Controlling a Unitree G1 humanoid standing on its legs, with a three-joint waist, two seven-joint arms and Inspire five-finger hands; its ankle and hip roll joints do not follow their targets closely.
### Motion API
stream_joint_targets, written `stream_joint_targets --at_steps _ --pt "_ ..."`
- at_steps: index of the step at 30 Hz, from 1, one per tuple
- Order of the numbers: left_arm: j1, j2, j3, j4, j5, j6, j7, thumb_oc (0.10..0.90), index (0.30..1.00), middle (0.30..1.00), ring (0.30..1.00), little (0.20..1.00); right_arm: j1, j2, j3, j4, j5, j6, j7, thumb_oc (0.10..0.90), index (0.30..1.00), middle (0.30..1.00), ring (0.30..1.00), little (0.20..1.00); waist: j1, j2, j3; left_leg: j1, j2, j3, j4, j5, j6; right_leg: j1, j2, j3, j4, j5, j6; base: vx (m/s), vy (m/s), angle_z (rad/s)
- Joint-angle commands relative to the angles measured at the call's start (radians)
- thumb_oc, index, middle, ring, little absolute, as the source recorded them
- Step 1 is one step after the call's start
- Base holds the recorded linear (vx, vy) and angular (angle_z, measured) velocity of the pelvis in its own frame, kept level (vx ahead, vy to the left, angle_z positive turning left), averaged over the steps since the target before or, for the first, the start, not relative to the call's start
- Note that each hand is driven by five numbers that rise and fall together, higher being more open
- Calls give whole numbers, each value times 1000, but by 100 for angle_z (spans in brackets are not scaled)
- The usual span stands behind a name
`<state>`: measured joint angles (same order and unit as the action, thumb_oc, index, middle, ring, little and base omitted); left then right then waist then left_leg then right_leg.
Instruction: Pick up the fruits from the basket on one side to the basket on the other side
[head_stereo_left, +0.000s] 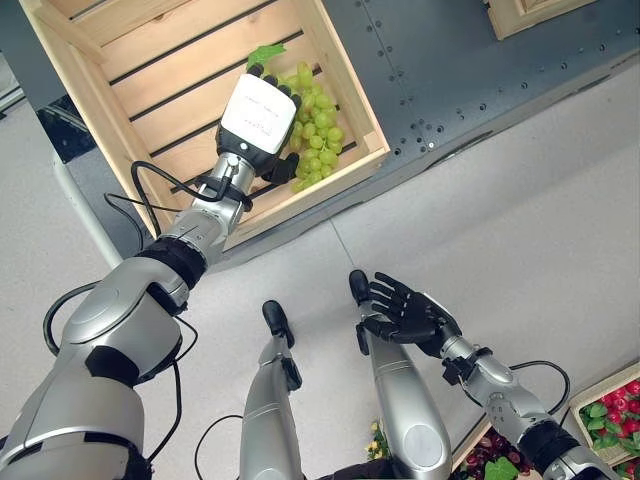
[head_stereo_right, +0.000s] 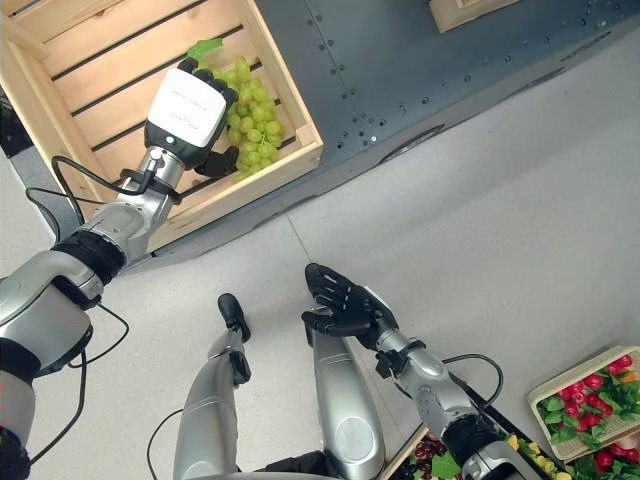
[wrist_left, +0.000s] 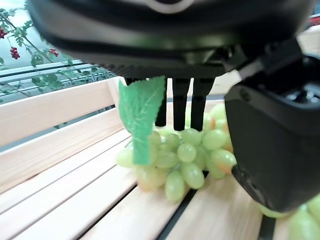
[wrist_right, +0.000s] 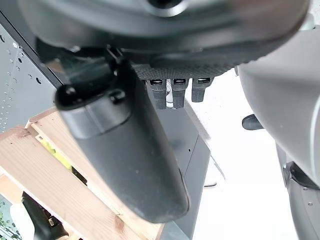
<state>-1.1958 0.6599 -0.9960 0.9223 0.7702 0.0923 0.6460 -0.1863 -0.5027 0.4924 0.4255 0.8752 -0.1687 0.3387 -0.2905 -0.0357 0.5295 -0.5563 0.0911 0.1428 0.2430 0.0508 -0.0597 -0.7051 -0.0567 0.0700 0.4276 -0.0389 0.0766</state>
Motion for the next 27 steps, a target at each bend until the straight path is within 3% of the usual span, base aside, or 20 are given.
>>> stream_joint_targets --at_steps 1,18,27 --pt "-150 -4 36 -1 -9 -43 106 400 300 300 300 300 39 -2 12 -72 36 -75 34 800 900 900 900 900 -8 -43 -10 -73 30 4 169 -70 0 52 28 -37 -63 41 -37 -3 3 -7" --pt "-146 39 61 -60 62 -103 196 400 300 300 300 300 60 -2 -4 -84 33 -107 19 800 900 900 900 900 5 -41 -10 -19 31 1 139 -67 -2 107 27 -44 -88 40 -38 0 0 0" --pt "-72 164 108 -282 147 -130 261 400 300 300 300 300 120 -29 -73 -91 50 -143 26 800 900 900 900 900 37 -30 -23 130 30 -14 56 -55 -7 261 23 -59 -156 35 -36 -7 -3 2"
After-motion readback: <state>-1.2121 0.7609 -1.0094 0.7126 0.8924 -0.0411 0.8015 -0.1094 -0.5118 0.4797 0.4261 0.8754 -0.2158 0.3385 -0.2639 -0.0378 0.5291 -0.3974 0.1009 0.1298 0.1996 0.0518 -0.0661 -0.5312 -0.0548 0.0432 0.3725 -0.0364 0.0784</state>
